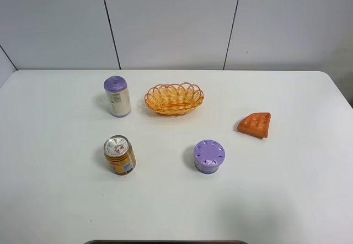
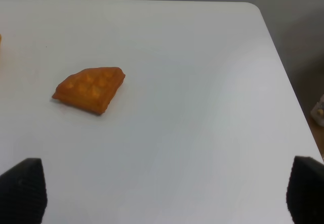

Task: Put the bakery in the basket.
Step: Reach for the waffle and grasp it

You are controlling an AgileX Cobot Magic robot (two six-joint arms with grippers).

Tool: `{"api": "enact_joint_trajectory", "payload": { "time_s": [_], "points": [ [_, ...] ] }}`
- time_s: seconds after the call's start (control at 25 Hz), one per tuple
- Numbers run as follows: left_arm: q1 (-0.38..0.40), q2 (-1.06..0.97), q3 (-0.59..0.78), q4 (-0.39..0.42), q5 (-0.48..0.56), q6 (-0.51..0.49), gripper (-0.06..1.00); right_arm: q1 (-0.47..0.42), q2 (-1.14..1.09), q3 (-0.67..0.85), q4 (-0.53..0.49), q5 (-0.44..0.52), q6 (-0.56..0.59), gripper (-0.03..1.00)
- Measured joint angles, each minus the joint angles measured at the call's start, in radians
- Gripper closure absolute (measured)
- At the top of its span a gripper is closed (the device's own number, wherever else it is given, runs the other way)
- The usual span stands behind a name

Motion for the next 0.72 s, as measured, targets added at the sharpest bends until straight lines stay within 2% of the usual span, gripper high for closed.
{"api": "enact_joint_trajectory", "payload": {
  "time_s": [0.72],
  "points": [
    [0.0, 0.0, 0.0, 0.0, 0.0, 0.0, -0.04, 0.0, 0.0, 0.0, -0.002, 0.0, 0.004, 0.03]
  ]
}}
